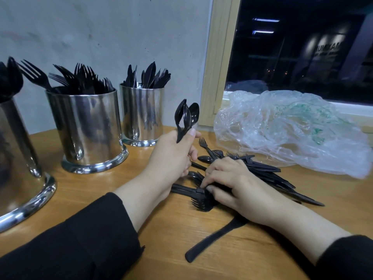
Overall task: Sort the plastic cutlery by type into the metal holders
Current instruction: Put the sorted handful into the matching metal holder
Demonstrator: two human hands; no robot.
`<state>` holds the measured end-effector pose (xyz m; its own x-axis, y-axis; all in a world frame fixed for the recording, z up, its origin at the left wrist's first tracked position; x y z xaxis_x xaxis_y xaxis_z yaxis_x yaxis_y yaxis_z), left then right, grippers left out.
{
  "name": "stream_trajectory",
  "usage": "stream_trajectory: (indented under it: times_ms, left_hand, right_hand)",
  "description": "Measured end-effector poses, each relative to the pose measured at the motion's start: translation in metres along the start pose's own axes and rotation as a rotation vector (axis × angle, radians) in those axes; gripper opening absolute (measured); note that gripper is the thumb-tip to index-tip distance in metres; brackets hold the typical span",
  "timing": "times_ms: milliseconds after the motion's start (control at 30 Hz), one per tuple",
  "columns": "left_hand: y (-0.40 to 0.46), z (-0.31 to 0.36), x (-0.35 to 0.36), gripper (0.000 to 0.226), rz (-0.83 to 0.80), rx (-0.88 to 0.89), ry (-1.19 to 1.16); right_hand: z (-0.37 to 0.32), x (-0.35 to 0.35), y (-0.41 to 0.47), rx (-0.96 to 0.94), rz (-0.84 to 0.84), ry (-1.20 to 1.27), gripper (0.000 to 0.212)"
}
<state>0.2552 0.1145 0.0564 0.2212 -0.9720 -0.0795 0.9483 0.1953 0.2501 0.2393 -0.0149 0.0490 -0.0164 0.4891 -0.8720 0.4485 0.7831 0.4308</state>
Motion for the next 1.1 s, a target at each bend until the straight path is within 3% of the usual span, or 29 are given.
stream_trajectory:
  times_ms: [67,200,300,400,633,800,933,1100]
  left_hand:
    - [-0.001,0.001,0.001,0.026,-0.004,0.013,0.005]
    - [-0.001,0.003,0.006,0.028,-0.029,0.032,0.027]
    - [-0.003,0.003,0.016,0.027,-0.094,0.01,-0.004]
    - [-0.008,0.004,0.029,0.027,-0.187,0.006,0.023]
    - [-0.033,0.004,0.066,0.03,-0.439,-0.018,0.054]
    - [-0.036,0.001,0.067,0.031,-0.464,-0.083,0.039]
    - [-0.034,0.002,0.064,0.032,-0.456,-0.091,0.039]
    - [-0.036,0.002,0.063,0.034,-0.475,-0.111,0.06]
  right_hand:
    - [-0.006,-0.019,-0.001,-0.047,0.152,0.012,0.016]
    - [-0.017,-0.075,-0.017,-0.091,0.634,0.102,0.011]
    - [-0.005,-0.092,-0.032,0.041,0.877,0.292,0.014]
    - [0.017,-0.09,-0.04,0.205,0.989,0.551,0.016]
    - [0.042,-0.085,-0.042,0.378,0.993,0.757,0.007]
    - [0.045,-0.07,-0.034,0.417,0.878,0.91,0.019]
    - [0.036,-0.072,-0.03,0.395,0.827,0.863,0.009]
    - [0.027,-0.066,-0.027,0.347,0.763,0.95,0.027]
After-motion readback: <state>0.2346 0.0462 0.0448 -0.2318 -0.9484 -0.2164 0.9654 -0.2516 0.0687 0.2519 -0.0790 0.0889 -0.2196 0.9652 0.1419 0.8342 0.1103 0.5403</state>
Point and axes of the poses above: each hand's wrist, its own y-axis towards the middle knuckle, its own x-axis out of the palm, z = x × y, the point moved 10 cm from there along y, towards the middle knuckle, and after that the axes turned 6 degrees about y, right-handed, at the moved point
